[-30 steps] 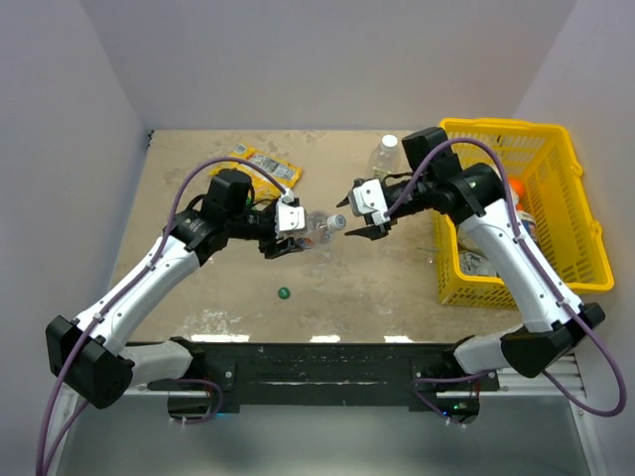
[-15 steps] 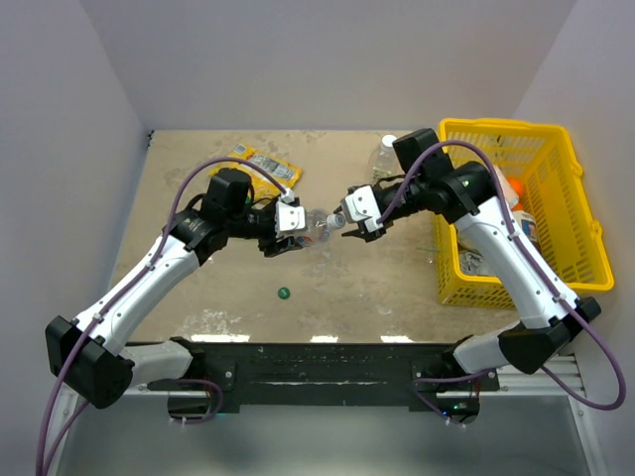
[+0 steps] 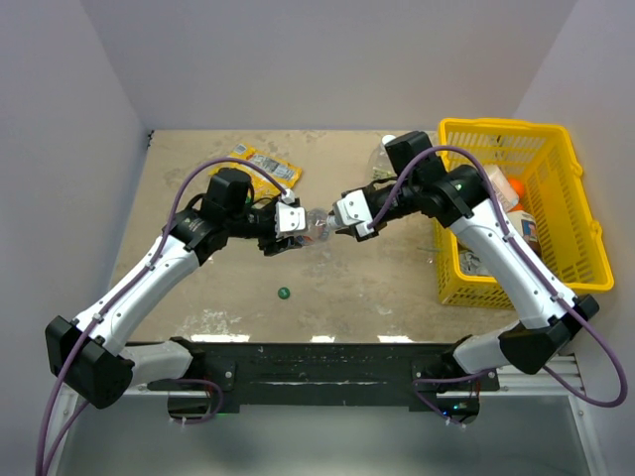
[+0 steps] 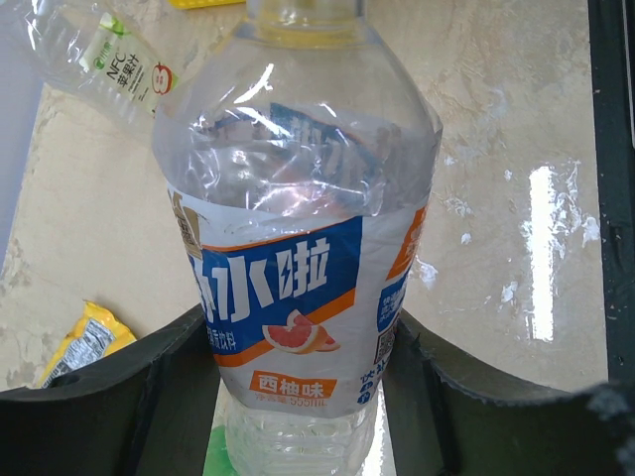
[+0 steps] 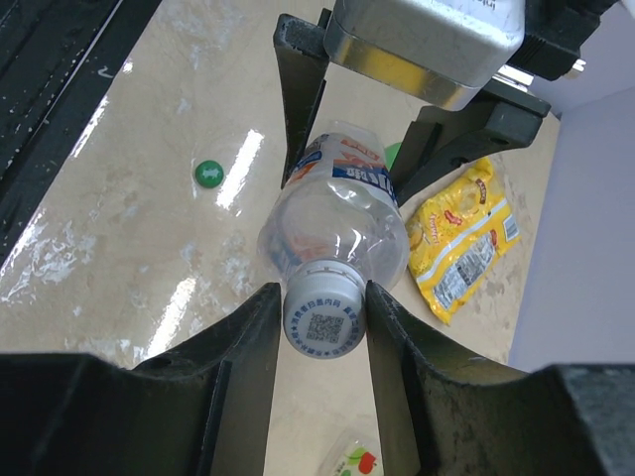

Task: Screw on the bottle caps

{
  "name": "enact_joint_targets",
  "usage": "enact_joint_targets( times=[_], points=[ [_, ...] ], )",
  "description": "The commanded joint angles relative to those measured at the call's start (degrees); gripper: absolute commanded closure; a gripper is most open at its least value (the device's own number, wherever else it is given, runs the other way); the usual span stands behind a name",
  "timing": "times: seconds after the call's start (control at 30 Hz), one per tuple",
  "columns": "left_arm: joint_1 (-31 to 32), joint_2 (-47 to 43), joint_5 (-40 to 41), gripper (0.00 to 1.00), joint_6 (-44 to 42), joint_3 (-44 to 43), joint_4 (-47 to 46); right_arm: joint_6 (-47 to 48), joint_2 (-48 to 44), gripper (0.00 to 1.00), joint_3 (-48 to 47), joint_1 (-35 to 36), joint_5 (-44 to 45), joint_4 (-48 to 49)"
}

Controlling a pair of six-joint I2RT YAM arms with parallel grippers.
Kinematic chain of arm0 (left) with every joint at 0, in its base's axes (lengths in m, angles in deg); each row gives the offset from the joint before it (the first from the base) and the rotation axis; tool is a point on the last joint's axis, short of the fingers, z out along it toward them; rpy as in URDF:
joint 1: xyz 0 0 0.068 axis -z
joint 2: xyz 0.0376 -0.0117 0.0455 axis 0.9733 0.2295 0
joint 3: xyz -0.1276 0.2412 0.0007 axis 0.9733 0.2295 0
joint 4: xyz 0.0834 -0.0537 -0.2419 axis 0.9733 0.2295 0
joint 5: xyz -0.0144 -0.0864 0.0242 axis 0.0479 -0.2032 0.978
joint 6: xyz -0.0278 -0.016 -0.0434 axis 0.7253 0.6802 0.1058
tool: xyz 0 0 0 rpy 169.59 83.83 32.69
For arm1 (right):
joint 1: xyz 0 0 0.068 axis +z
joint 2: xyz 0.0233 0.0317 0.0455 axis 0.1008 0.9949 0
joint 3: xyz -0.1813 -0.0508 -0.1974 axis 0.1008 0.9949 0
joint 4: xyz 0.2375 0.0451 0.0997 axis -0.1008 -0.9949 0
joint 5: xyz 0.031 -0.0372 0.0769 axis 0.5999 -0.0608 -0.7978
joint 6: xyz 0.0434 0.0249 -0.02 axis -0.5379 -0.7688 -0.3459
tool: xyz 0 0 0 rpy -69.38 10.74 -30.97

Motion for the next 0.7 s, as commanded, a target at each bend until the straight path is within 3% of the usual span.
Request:
enact_joint_targets(
  times=[0.0,0.67],
  points=[
    [-0.03,-0.02,-0.14,1.00,-1.31,-2.44,-0.73,-0.39,-1.56,0.57,-0.06,0.55,0.25,1.69],
    [-0.03,0.16,1.17,1.00,-1.40,-2.18,-1.69,-2.41,-2.26,0.59,0.29,0.55,2.71,2.13]
  ],
)
